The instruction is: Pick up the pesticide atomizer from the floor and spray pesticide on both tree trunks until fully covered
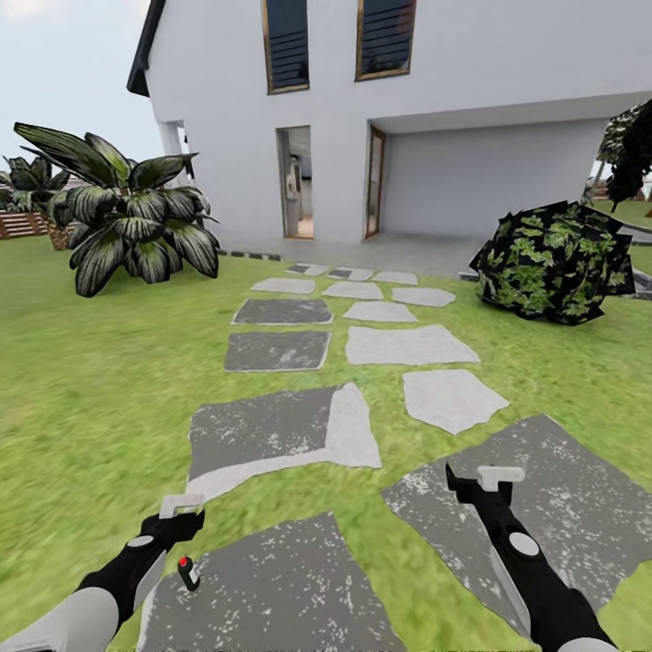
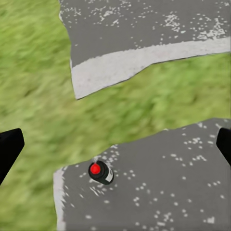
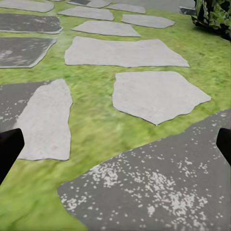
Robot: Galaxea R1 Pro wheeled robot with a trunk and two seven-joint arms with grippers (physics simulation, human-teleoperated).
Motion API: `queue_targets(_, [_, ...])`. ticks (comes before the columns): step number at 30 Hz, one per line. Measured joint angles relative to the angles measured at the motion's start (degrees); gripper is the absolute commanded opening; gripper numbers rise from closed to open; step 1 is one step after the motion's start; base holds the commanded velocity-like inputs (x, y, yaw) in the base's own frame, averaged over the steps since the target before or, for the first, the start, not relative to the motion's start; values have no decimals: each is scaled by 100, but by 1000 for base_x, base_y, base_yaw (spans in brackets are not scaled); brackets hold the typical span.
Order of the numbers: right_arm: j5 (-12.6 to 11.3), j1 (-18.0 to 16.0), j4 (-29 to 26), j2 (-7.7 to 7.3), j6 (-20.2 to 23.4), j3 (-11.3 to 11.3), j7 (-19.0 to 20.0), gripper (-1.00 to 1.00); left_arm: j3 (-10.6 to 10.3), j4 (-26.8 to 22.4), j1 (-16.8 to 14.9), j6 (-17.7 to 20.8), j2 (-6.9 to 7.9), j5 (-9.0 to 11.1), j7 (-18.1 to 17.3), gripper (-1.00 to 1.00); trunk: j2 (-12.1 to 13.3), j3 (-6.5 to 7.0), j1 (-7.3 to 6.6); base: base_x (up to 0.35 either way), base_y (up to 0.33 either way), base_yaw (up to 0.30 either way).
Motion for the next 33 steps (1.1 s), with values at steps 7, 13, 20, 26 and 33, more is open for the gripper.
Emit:
queue_targets(7, [0,0,0,0,0,0,0,100,3,-14,-7,-199,0,0,16,100,-281,-189,154,0,0,0])
queue_targets(13, [0,0,0,0,0,-6,0,100,8,31,-2,-588,0,-6,37,100,-521,-351,286,0,0,0])
queue_targets(20, [0,0,0,0,0,-1,0,100,17,53,6,-1141,8,39,45,100,-802,-540,439,0,0,0])
queue_targets(26, [0,0,0,0,0,0,0,100,49,42,9,-1360,10,71,52,100,-1043,-703,571,0,0,35])
queue_targets(33, [0,0,0,0,0,-8,0,100,60,37,9,-1570,11,88,62,100,-1324,-892,725,0,0,88])
